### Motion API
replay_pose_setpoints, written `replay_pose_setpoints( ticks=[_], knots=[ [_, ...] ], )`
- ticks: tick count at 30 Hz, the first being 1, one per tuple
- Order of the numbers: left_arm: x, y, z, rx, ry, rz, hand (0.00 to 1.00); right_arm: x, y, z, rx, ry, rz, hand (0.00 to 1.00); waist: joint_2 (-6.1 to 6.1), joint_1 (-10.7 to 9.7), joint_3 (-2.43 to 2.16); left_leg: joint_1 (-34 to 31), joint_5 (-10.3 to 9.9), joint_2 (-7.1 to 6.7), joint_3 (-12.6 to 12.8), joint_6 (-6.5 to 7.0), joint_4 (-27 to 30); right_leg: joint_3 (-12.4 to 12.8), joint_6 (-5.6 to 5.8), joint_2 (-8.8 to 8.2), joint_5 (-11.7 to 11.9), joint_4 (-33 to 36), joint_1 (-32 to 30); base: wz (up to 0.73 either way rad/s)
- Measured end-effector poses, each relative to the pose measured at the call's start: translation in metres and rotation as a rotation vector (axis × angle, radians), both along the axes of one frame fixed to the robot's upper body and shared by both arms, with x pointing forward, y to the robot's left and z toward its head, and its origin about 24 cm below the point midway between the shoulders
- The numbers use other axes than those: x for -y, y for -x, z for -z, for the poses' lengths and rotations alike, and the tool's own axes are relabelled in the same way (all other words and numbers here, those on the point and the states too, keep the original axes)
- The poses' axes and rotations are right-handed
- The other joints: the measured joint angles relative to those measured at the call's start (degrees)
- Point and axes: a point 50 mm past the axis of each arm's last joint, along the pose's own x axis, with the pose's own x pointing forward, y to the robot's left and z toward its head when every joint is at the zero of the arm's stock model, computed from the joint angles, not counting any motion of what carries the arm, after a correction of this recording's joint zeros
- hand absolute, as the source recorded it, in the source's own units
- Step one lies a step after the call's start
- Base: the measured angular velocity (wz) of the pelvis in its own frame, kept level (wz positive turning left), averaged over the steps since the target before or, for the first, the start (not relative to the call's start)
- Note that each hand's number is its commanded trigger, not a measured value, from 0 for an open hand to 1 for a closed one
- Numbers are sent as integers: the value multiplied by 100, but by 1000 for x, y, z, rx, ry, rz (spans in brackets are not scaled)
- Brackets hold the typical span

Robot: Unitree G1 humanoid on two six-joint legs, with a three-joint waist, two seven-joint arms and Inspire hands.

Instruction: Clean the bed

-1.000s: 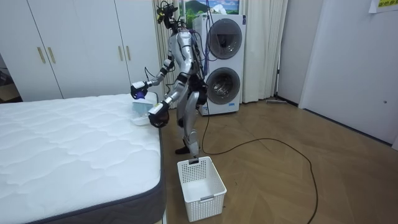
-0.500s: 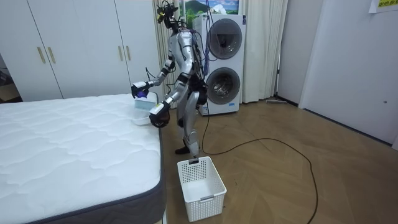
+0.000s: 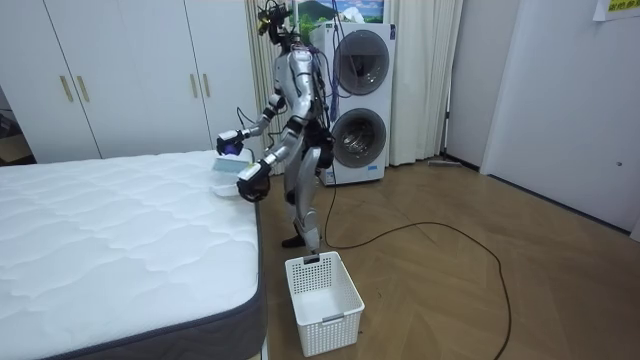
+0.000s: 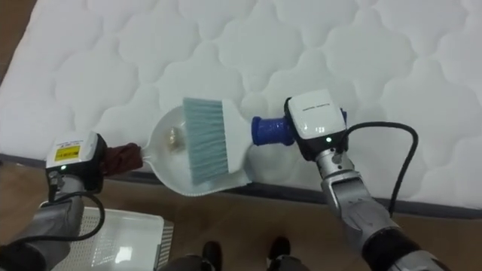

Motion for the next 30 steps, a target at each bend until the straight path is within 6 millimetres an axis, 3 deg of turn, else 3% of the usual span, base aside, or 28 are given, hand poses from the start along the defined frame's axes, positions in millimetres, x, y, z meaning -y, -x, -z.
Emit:
replay_pose_setpoints(
  ticks=[3, 4, 5, 6, 11, 13, 15, 18, 27, 30],
  knots=[
    [-4, 4, 2, -4, 15, -21, 100, 12, 6, 5, -16, -24, 62, 100, -21, -61, -13, 145, 0, -12, -29, -1, -59, 4, 15, 2, -38, -51, 156, 4],
    [-5, 7, 4, -13, 17, -29, 100, 18, 10, 10, -30, -30, 96, 89, -30, -69, -24, 206, -6, -11, -42, -9, -71, -2, 19, 12, -44, -80, 227, 0],
    [-6, 8, 5, -16, 19, -33, 100, 25, 13, 12, -38, -40, 130, 49, -31, -72, -24, 254, -6, -3, -62, -12, -90, -15, 21, 35, -41, -137, 305, 0],
    [-7, 8, 5, -17, 21, -38, 100, 28, 14, 13, -41, -47, 145, 0, -32, -74, -24, 277, -7, -2, -70, -13, -91, -23, 21, 37, -41, -145, 335, 3],
    [-12, 9, -1, 29, 66, -79, 100, 45, 17, 12, -28, -111, 252, 0, -31, -46, -49, 587, -7, 27, -114, -34, -215, -46, 30, 114, 17, -394, 699, -1],
    [-12, 13, 0, 31, 77, -82, 100, 51, 21, 14, -27, -137, 288, 0, -21, -50, -110, 750, -1, 20, -164, -41, -328, -108, 43, 119, 30, -522, 900, 10],
    [-14, 28, 9, -1, 93, -95, 100, 56, 34, 24, -68, -173, 333, 0, -34, -51, -217, 1124, 3, 9, -173, -47, -566, -181, 64, 123, 22, -711, 1280, 10],
    [-16, 44, 16, -46, 111, -118, 100, 63, 42, 28, -83, -195, 371, 0, -29, -71, -251, 1475, 3, -3, -191, -49, -782, -188, 113, 131, -12, -843, 1593, 5],
    [-22, 53, 8, -22, 189, -170, 100, 67, 37, 9, 15, -353, 427, 0, -41, -28, -264, 1979, 13, -7, -245, -65, -1067, -222, 161, 121, -150, -921, 2022, 3],
    [-22, 55, 3, 7, 207, -165, 100, 71, 41, 7, 34, -454, 478, 0, -41, -48, -270, 2141, 13, -36, -307, -71, -1123, -381, 178, 133, -194, -1069, 2342, 26]
  ],
)
